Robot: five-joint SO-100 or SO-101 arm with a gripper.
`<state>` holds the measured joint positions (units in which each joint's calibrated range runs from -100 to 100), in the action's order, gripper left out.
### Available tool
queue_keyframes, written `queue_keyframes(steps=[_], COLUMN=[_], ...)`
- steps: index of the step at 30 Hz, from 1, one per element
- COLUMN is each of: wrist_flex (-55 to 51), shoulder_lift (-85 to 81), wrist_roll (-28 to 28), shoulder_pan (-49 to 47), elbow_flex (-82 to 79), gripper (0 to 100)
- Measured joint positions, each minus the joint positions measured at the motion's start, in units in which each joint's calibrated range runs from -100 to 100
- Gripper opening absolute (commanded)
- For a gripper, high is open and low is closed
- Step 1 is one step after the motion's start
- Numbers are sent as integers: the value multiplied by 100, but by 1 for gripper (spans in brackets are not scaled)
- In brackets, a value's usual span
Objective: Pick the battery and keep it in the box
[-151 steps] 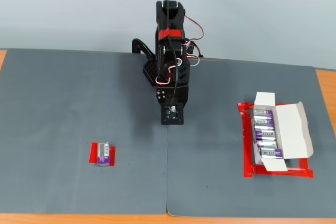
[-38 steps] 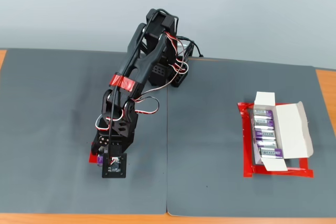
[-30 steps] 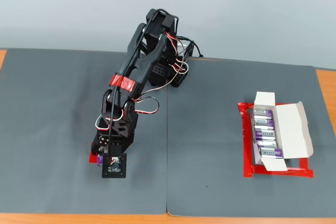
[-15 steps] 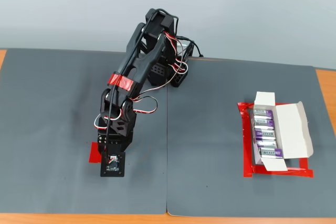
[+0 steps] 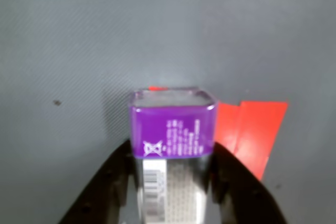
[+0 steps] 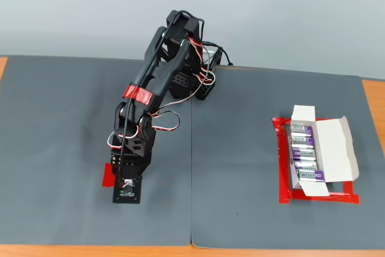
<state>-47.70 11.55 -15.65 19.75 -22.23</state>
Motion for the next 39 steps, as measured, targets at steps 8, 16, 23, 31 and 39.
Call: queue_keyframes(steps=[8,16,23,31,39], wrist_flex=[-9,-17,-17,-17,-17], shoulder_lift=[-425,-943,-1742,-2319,-2353], wrist_roll=[210,435,581,581,581], shoulder_pan=[-29,-133,-597,-1290,-2395], elbow_flex=[162,162,162,162,162], gripper=[6,6,6,6,6])
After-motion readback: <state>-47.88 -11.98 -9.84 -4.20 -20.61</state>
